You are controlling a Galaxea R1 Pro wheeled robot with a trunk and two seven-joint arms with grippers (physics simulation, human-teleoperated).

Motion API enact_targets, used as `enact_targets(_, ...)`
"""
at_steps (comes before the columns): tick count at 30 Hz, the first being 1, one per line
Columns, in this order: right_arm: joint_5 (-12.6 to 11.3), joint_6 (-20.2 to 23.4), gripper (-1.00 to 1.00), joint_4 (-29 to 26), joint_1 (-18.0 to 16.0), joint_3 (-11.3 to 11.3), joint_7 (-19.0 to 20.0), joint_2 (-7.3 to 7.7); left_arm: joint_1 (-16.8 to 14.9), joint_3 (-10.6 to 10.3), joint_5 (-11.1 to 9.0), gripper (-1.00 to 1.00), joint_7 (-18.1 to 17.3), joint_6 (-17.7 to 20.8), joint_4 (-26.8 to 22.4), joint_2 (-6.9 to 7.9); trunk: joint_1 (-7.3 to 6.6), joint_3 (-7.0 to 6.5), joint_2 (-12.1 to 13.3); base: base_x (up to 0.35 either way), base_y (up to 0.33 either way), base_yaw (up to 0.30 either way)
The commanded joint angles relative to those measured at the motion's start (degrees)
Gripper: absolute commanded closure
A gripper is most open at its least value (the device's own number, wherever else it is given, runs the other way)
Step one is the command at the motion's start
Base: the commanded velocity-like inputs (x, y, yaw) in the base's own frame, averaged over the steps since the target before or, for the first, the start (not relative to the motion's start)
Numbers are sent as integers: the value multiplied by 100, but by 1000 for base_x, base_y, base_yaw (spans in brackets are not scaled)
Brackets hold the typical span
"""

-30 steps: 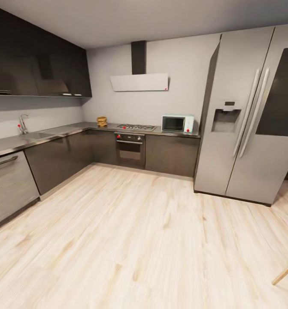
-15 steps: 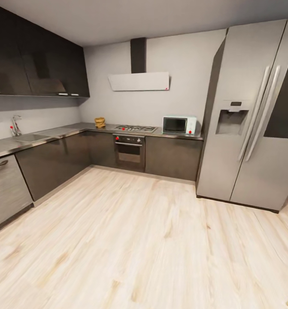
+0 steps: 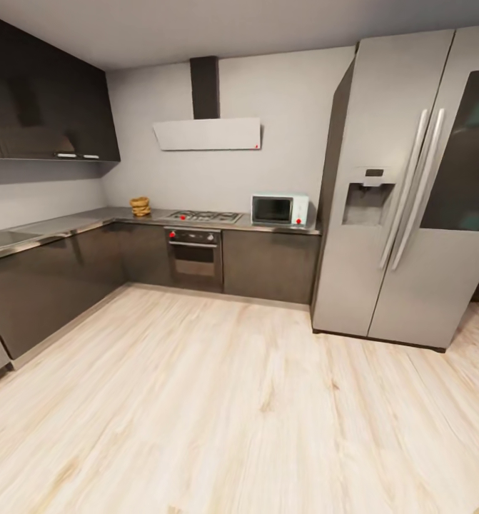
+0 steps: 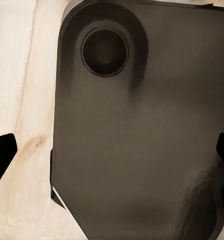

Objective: In the kitchen, take the popcorn bag from the countertop, put it into the microwave, and heat it until the popcorn is cooked so the cooked popcorn ends up inside the bag.

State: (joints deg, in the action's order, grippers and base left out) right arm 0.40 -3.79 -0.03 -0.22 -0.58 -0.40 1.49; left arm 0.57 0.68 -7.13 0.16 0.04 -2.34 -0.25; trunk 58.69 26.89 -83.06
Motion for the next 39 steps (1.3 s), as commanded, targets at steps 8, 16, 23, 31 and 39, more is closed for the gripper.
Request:
enact_targets(8, 4, -12, -100, 3, -1, -4, -4, 0, 4, 2, -55, -100, 2, -9, -12, -1, 3, 4, -2, 325, 0, -29)
enact_targets(16, -1, 0, -100, 4, -3, -12, -4, 0, 4, 2, -52, -100, 2, -13, -12, -1, 3, 4, -2, 325, 0, 0)
enact_targets(23, -5, -3, -100, 3, -2, -12, -4, 0, 4, 2, -51, -100, 0, -13, -12, -1, 3, 4, -2, 325, 0, 0)
enact_targets(31, -5, -24, -100, 4, 1, -12, -9, 1, 4, 2, -51, -100, 2, -13, -12, -1, 3, 4, -2, 325, 0, 0)
enact_targets(39, -5, -25, -100, 3, -2, -12, -7, 7, 4, 2, -51, -100, 2, -13, -12, -1, 3, 4, -2, 325, 0, 0)
